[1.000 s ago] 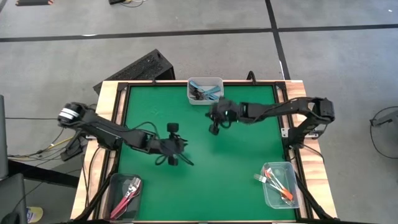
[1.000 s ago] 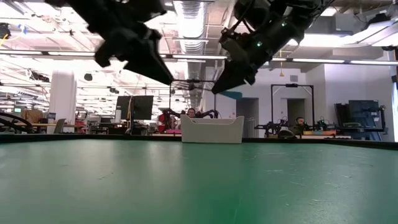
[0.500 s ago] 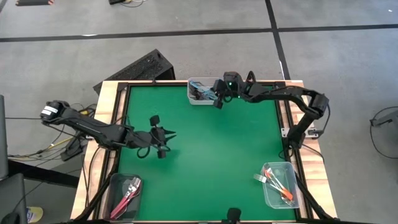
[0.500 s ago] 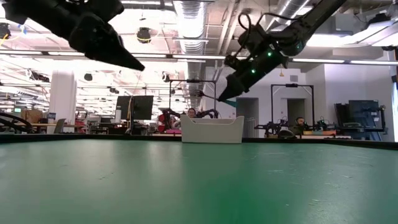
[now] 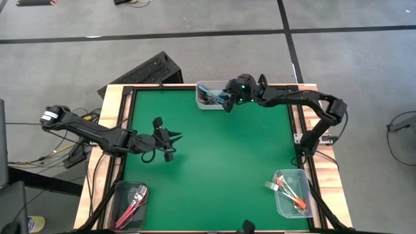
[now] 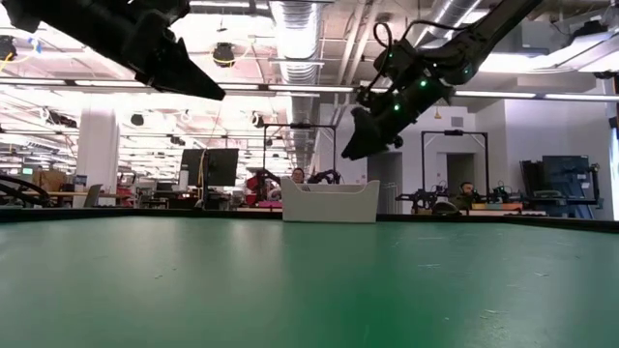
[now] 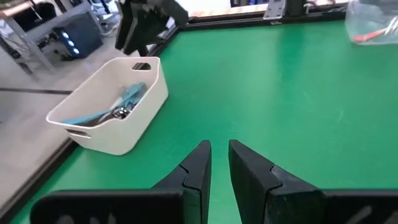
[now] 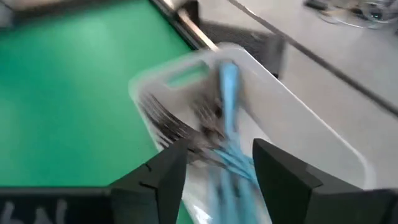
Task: Sort silverware by color (type)
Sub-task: Return to Home Position
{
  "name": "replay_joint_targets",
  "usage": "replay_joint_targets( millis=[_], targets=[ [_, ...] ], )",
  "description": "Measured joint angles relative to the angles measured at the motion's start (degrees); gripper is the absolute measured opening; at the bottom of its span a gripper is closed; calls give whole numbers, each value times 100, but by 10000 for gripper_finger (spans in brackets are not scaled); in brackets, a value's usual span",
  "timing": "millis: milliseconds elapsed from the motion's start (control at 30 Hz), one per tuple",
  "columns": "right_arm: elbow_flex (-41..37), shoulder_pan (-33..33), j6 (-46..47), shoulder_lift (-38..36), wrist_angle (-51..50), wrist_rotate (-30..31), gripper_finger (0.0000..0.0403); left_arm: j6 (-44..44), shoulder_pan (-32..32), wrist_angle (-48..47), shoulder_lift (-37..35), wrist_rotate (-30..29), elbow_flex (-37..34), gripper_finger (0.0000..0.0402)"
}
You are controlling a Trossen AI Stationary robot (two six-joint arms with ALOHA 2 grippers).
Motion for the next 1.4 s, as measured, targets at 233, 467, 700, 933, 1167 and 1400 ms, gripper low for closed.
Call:
replay_joint_targets(
  millis=[233, 467, 700, 933, 1167, 1400],
  targets=[
    [-1529, 565, 1036, -1061, 2699, -1335, 198, -154, -213, -93, -736, 258, 0, 46],
    [-2800, 1593, 1186, -2705, 2993, -989, 145, 243, -292, 1409, -1286, 405, -691, 45],
    [-3042, 2749, 509, -3806, 2546, -37, 33, 309, 325, 2776, -1156, 1120, -1296, 45],
    [-3039, 2958, 203, -4896, 1382, 518, 20, 627, 693, 2791, -1666, 1472, -1296, 45],
    [-3095, 3009, 183, -5120, 1161, 593, 13, 584, 945, 2356, -1869, 1737, -1296, 45],
    [-3927, 3117, 326, -5000, 2777, 648, 13, 561, 945, 2226, -1880, 1764, -1296, 45]
  ],
)
